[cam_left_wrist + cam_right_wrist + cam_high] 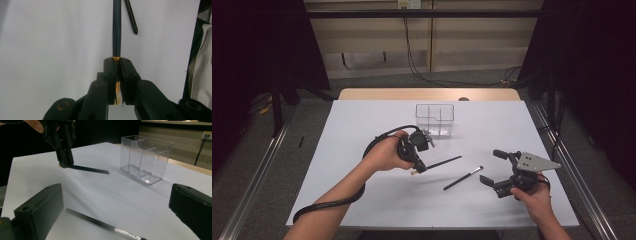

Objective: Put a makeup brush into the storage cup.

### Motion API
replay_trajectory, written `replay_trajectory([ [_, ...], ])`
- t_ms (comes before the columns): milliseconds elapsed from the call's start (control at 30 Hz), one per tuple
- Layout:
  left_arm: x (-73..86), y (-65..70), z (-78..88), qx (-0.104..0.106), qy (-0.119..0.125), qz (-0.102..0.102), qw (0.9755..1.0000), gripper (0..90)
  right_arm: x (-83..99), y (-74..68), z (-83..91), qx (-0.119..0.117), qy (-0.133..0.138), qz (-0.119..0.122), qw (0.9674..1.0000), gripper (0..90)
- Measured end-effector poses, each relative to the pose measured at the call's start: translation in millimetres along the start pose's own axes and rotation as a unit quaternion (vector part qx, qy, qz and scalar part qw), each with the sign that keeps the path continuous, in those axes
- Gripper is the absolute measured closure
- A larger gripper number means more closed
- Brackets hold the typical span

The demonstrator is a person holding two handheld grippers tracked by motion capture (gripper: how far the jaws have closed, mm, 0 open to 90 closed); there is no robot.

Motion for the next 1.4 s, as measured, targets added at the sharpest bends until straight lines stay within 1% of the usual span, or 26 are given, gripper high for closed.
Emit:
replay_trajectory([
  [33,-0.4,0.8,-0.4,0.0,0.002,0.002,1.0,84.4,-0.7,-0.7,-1.3,-0.004,-0.002,0.003,1.0,0.0],
  [67,-0.8,0.8,-0.6,0.0,0.001,-0.002,1.0,84.4,-1.2,-1.4,-2.4,-0.007,-0.005,0.003,1.0,0.0],
  [167,-2.5,2.5,-1.6,0.0,0.0,-0.003,1.0,84.4,-2.8,-1.8,-5.8,-0.016,-0.008,0.001,0.9998,0.0],
  [200,-3.2,2.7,-1.6,0.002,-0.001,-0.006,1.0,84.4,-3.2,-1.5,-6.8,-0.019,-0.011,0.001,0.9998,0.0],
  [233,-3.9,3.7,-2.1,-0.001,0.0,-0.005,1.0,84.4,-3.5,-1.4,-7.6,-0.021,-0.016,0.001,0.9996,0.0],
  [267,-4.5,4.6,-2.4,0.002,0.0,-0.005,1.0,84.4,-3.9,-1.4,-8.4,-0.022,-0.019,0.002,0.9996,0.0],
  [300,-5.0,4.2,-2.6,0.002,-0.002,-0.012,0.9999,84.4,-4.5,-1.0,-9.0,-0.024,-0.02,0.003,0.9995,0.0],
  [333,-5.5,4.2,-2.8,0.001,-0.004,-0.013,0.9999,84.4,-5.3,-0.6,-9.8,-0.028,-0.021,0.003,0.9994,0.0],
  [467,-7.4,4.3,-3.1,0.004,0.0,-0.01,0.9999,84.4,-8.3,1.8,-14.7,-0.038,-0.028,0.0,0.9989,0.0],
  [500,-8.2,4.8,-3.0,0.003,-0.003,-0.012,0.9999,84.4,-8.9,2.8,-16.0,-0.038,-0.03,0.0,0.9988,0.0],
  [600,-10.5,7.0,-3.4,0.004,-0.004,-0.014,0.9999,84.4,-11.0,6.0,-19.3,-0.038,-0.043,-0.007,0.9983,0.0],
  [700,-12.4,7.7,-3.0,0.003,-0.009,-0.019,0.9998,84.4,-14.5,8.6,-22.1,-0.038,-0.058,-0.003,0.9975,0.0],
  [733,-12.8,8.0,-3.1,0.005,-0.008,-0.018,0.9998,84.4,-15.9,9.5,-23.1,-0.04,-0.063,0.0,0.9972,0.0],
  [800,-13.5,7.5,-3.7,0.004,-0.011,-0.023,0.9997,84.4,-19.5,10.7,-25.2,-0.045,-0.074,0.006,0.9962,0.0],
  [833,-13.6,8.0,-4.5,0.005,-0.009,-0.019,0.9998,84.4,-21.5,11.3,-26.1,-0.047,-0.078,0.007,0.9959,0.0],
  [867,-13.8,8.0,-5.4,0.004,-0.01,-0.022,0.9997,84.4,-23.1,12.1,-27.3,-0.052,-0.084,0.007,0.9951,0.0],
  [900,-14.1,9.0,-6.3,0.005,-0.006,-0.016,0.9998,84.4,-24.7,13.0,-29.3,-0.06,-0.098,0.004,0.9934,0.0],
  [933,-14.5,8.3,-6.0,0.004,-0.012,-0.024,0.9996,84.4,-25.4,13.7,-30.5,-0.063,-0.103,0.004,0.9926,0.0],
  [1000,-15.1,9.0,-6.4,0.006,-0.011,-0.025,0.9996,84.4,-27.2,15.2,-33.5,-0.075,-0.12,0.001,0.99,0.0],
  [1033,-15.4,10.0,-6.9,0.005,-0.009,-0.021,0.9997,84.4,-28.2,15.8,-35.0,-0.077,-0.127,0.003,0.9888,0.0],
  [1067,-15.6,9.4,-6.6,0.006,-0.014,-0.026,0.9996,84.4,-29.4,16.6,-36.6,-0.081,-0.136,0.007,0.9874,0.0],
  [1167,-15.9,9.3,-7.4,0.005,-0.014,-0.028,0.9995,84.4,-32.1,17.6,-40.2,-0.088,-0.156,0.015,0.9837,0.0],
  [1233,-16.4,9.1,-7.5,0.004,-0.016,-0.033,0.9993,84.4,-33.2,18.4,-43.0,-0.091,-0.175,0.019,0.9801,0.0],
  [1267,-16.6,9.7,-7.8,0.006,-0.015,-0.031,0.9994,84.4,-34.0,18.5,-44.3,-0.095,-0.179,0.02,0.979,0.0],
  [1300,-17.1,9.5,-7.5,0.006,-0.02,-0.035,0.9992,84.4,-34.8,18.7,-45.7,-0.098,-0.184,0.021,0.9777,0.0],
  [1400,-18.2,10.4,-9.0,0.004,-0.02,-0.038,0.9991,84.4,-38.2,19.3,-49.8,-0.108,-0.206,0.03,0.972,0.9],
])
Point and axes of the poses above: each handheld gripper's, and its own axes: z roughly backward along the jaws, x roughly out of its underside, y roughly to its right, the point moved 3 cm from there along -z, roughly forward along the jaws, and after that the axes turned 9 degrees about z, right-handed, at the moved point
